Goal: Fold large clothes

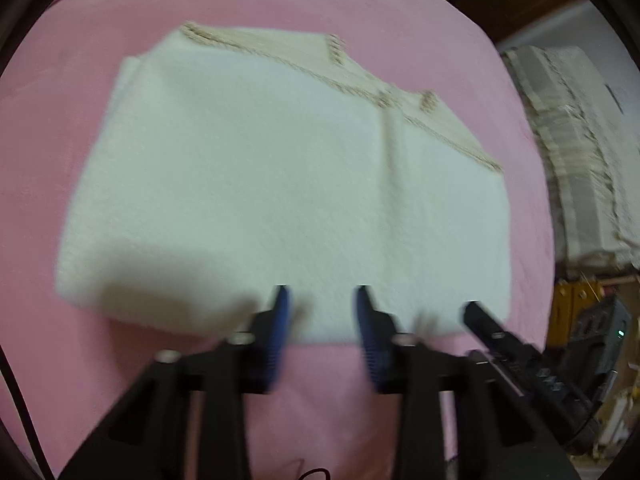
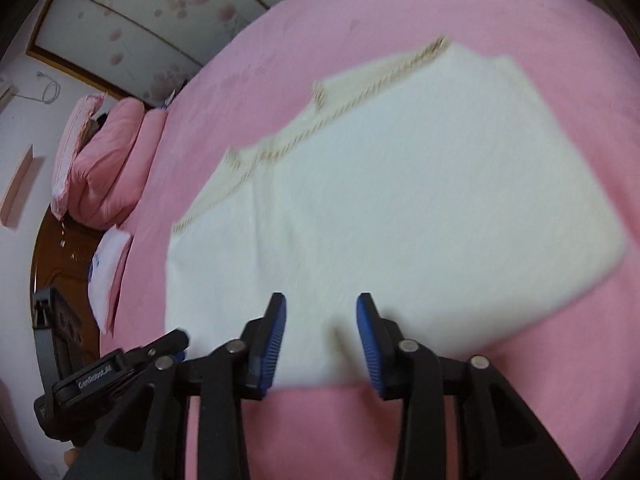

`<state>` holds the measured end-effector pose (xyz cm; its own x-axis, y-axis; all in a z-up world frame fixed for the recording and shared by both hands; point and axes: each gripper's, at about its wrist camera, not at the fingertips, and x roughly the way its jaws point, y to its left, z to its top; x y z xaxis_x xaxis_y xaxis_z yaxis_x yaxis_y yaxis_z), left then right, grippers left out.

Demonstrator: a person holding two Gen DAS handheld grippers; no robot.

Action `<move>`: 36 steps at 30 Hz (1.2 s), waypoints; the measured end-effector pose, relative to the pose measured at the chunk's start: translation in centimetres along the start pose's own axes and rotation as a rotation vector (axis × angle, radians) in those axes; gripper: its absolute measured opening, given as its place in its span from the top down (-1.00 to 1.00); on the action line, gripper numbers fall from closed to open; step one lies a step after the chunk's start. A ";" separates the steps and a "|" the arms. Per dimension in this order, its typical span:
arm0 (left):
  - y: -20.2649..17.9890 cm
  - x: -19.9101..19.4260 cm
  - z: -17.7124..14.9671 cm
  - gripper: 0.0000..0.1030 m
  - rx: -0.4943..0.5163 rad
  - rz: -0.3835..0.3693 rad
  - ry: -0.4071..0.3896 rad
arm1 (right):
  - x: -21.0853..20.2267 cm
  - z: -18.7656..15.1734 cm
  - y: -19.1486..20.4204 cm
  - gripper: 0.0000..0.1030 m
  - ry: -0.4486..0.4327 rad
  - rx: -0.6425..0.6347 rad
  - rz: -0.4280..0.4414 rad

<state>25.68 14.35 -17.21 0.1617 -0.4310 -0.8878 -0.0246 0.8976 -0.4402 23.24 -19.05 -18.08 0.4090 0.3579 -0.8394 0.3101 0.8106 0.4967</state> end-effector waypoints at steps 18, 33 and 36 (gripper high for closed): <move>-1.8 9.3 -1.4 0.85 0.042 -0.089 0.117 | 7.1 -1.8 0.0 1.00 0.092 -0.048 0.140; 10.0 4.2 -1.1 0.98 -0.001 0.200 0.030 | 0.0 4.6 -14.4 1.00 0.070 -0.133 -0.172; 10.4 3.6 -1.4 0.98 0.017 0.273 0.016 | -1.1 5.4 -16.0 1.00 0.058 -0.164 -0.246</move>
<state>24.61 21.97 -25.14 0.1357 -0.1737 -0.9754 -0.0487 0.9822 -0.1816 22.42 -34.88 -23.91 0.2871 0.1636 -0.9438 0.2495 0.9385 0.2385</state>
